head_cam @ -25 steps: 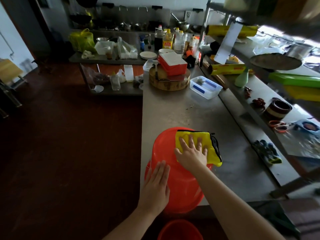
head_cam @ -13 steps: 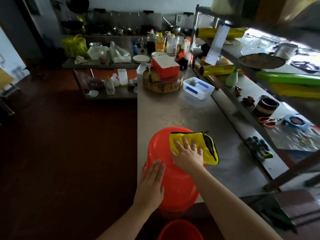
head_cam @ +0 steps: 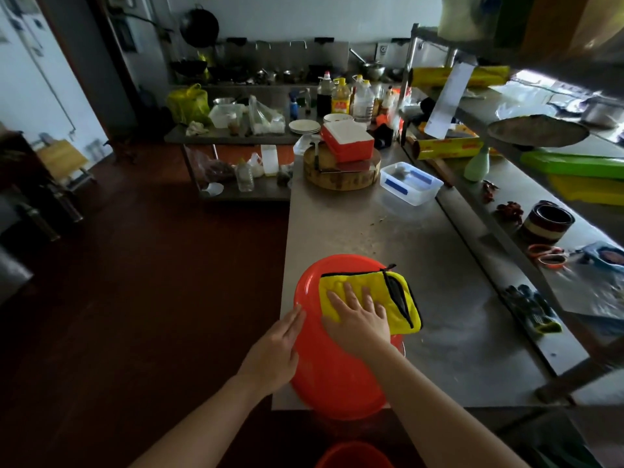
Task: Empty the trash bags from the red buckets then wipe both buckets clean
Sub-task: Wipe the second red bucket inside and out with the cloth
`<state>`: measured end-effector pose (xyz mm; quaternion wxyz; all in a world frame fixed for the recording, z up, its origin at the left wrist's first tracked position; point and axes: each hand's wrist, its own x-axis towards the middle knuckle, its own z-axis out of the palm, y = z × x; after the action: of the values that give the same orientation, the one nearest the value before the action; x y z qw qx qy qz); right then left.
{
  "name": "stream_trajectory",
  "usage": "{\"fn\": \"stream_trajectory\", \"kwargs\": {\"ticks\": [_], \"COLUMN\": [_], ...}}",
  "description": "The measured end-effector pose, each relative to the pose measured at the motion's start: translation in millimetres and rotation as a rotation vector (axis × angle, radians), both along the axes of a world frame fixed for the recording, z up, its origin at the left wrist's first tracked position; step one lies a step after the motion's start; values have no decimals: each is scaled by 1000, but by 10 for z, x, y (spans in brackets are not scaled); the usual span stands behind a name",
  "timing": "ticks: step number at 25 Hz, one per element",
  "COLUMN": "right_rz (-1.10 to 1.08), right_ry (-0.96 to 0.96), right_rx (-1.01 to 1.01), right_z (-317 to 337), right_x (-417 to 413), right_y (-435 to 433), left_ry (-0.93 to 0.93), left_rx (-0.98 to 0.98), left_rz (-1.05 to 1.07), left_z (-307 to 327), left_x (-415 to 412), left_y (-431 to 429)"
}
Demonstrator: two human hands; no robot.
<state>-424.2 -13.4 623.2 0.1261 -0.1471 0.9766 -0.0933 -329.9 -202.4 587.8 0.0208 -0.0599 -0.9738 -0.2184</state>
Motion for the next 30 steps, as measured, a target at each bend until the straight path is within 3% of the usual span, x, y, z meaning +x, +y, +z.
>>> {"fn": "stream_trajectory", "kwargs": {"ticks": [8,15,22,30], "right_rz": [-272,-215,-384,-193], "right_ry": [107,116,124,90], "right_rx": [26,-56,83,-65], "right_z": [-85,-163,-35,-90], "right_x": [-12,102,-74,226], "right_y": [86,-610,121,-278], "left_ry": [41,174,184,149], "left_rx": [-74,31,-63,-19], "left_rz": [-230,-290,-287,-287], "left_z": [-87,-147,-175,-223], "left_x": [-466,-499,-522,-491], "left_y": [-323,-420,-425,-449]}}
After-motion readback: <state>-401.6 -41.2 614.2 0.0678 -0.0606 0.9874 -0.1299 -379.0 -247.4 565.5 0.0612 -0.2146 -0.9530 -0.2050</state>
